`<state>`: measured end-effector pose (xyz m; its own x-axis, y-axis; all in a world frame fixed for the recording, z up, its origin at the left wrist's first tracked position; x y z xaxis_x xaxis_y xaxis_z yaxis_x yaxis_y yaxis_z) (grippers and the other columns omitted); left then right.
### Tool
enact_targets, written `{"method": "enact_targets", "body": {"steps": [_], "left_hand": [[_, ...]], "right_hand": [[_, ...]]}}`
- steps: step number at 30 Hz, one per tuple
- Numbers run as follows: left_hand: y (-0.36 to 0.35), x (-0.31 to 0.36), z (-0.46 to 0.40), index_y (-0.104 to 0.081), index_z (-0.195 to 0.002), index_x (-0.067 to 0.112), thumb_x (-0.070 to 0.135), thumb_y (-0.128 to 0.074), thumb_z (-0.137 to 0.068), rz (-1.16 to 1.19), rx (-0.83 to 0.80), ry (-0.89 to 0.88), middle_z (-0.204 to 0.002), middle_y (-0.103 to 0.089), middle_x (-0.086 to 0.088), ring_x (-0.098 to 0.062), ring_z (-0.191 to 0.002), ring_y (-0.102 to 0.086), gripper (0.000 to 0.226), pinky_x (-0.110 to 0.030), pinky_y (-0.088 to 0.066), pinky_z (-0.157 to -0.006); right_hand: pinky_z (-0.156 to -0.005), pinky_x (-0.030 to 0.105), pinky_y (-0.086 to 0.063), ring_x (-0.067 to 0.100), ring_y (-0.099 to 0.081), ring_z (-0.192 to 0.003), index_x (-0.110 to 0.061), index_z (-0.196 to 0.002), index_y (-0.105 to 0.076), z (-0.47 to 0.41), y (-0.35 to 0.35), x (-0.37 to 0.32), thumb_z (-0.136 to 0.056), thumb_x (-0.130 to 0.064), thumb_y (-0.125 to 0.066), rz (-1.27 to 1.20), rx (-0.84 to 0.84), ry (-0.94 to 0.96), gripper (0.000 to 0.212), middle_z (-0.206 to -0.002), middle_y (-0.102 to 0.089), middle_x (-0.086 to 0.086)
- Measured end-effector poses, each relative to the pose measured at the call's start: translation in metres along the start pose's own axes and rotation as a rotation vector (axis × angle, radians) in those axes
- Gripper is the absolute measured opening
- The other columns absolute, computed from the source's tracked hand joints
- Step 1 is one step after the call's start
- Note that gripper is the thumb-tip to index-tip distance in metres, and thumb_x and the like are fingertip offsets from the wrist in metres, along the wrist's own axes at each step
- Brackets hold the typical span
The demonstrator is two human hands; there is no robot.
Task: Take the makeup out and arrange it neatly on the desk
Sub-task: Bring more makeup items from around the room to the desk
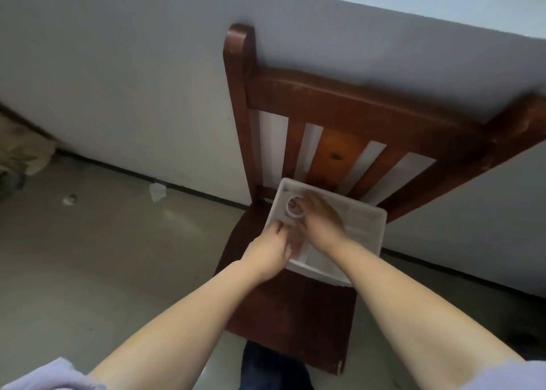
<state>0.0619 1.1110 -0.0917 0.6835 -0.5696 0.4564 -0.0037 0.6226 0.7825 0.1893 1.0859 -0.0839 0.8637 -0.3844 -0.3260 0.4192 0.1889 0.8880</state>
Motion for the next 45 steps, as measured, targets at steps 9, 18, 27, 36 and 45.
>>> {"method": "enact_targets", "body": {"steps": [9, 18, 27, 36, 45], "left_hand": [[-0.011, 0.005, -0.013, -0.040, -0.133, 0.011, 0.019, -0.048, -0.091, -0.200, 0.037, -0.026, -0.140, -0.038, -0.004, -0.023, -0.127, -0.037, 0.043, -0.038, -0.049, -0.078], [0.003, 0.002, -0.011, -0.051, -0.114, 0.012, 0.007, -0.051, -0.085, 0.142, 0.140, 0.022, -0.115, -0.053, -0.006, -0.024, -0.108, -0.051, 0.029, -0.037, -0.047, -0.080], [0.038, -0.028, 0.057, -0.062, -0.097, 0.005, 0.003, -0.053, -0.091, 1.058, 0.303, 0.437, -0.098, -0.065, -0.016, -0.019, -0.081, -0.063, 0.011, -0.031, -0.058, -0.075], [0.047, -0.041, 0.186, -0.059, -0.084, 0.007, 0.002, -0.047, -0.095, 1.504, 0.530, 0.593, -0.080, -0.061, -0.008, -0.015, -0.071, -0.058, 0.017, -0.019, -0.053, -0.054], [0.012, -0.093, 0.376, -0.057, -0.079, 0.008, 0.003, -0.050, -0.094, 1.601, 0.863, 0.739, -0.079, -0.060, -0.008, -0.018, -0.071, -0.057, 0.017, -0.029, -0.050, -0.069]], "right_hand": [[-0.107, 0.037, -0.021, 0.025, -0.035, -0.131, -0.016, -0.131, -0.039, -0.017, -0.010, 0.005, -0.092, -0.024, -0.047, 0.079, -0.015, -0.049, 0.041, -0.138, -0.043, 0.008], [-0.100, 0.033, -0.032, 0.030, -0.039, -0.123, -0.011, -0.131, -0.039, -0.013, 0.000, 0.007, -0.091, -0.020, -0.054, -0.021, -0.019, -0.024, 0.044, -0.134, -0.043, 0.014], [-0.089, 0.036, -0.043, 0.028, -0.049, -0.108, -0.009, -0.116, -0.045, 0.041, 0.048, -0.015, -0.088, -0.021, -0.059, -0.043, 0.110, 0.106, 0.034, -0.118, -0.053, 0.014], [-0.084, 0.036, -0.042, 0.028, -0.048, -0.106, -0.009, -0.117, -0.047, 0.098, 0.055, -0.114, -0.087, -0.021, -0.058, 0.053, 0.072, 0.400, 0.034, -0.116, -0.053, 0.011], [-0.084, 0.035, -0.040, 0.031, -0.047, -0.106, -0.005, -0.117, -0.048, 0.181, -0.009, -0.252, -0.089, -0.021, -0.055, 0.135, -0.016, 0.790, 0.033, -0.117, -0.052, 0.009]]}}
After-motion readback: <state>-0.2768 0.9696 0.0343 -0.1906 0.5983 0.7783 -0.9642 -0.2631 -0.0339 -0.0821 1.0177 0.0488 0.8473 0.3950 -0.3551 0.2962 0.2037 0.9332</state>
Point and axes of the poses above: each hand's wrist, its own z-axis away from the middle knuckle, its own y-axis out of the back of the hand, x = y × z, the point moved 4 cm from there along -z, towards the middle knuckle
